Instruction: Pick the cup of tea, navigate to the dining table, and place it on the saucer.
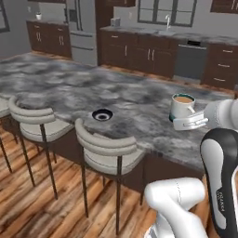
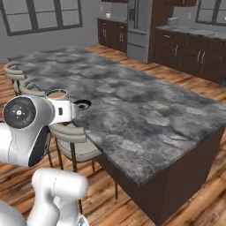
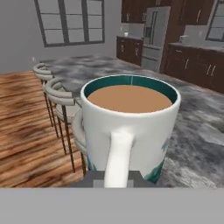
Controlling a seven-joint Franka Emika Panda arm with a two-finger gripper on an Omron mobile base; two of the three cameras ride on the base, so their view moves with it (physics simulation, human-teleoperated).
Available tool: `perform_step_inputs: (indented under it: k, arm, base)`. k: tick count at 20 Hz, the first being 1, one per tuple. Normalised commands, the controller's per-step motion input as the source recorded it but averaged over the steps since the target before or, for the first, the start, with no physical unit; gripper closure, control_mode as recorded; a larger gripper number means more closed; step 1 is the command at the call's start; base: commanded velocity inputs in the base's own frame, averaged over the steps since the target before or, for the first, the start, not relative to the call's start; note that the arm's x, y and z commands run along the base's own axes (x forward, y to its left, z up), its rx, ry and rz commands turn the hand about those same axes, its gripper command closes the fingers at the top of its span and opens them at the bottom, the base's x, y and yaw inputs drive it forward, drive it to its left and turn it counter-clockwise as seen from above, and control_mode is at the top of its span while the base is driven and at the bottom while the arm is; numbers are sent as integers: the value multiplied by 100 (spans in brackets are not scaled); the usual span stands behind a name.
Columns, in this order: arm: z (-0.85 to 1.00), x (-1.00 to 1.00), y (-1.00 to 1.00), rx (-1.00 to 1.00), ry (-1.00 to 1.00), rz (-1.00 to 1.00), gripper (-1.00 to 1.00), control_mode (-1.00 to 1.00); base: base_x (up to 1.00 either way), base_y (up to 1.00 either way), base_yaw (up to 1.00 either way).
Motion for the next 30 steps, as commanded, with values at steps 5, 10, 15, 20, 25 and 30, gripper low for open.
perform_step_inputs:
  k: [5,10,15,20,25,30]
  arm:
    - [0,0,0,0,0,0,100,100]
    - [0,0,0,0,0,0,100,100]
    - [0,0,0,0,0,0,100,100]
    - [0,0,0,0,0,0,100,100]
    - [0,0,0,0,0,0,100,100]
    - [0,0,0,0,0,0,100,100]
  base:
    - [24,100,-55]
    - [10,81,-72]
    - [5,93,-61]
    - [-28,100,-19]
    - [18,82,-26]
    - [90,24,-39]
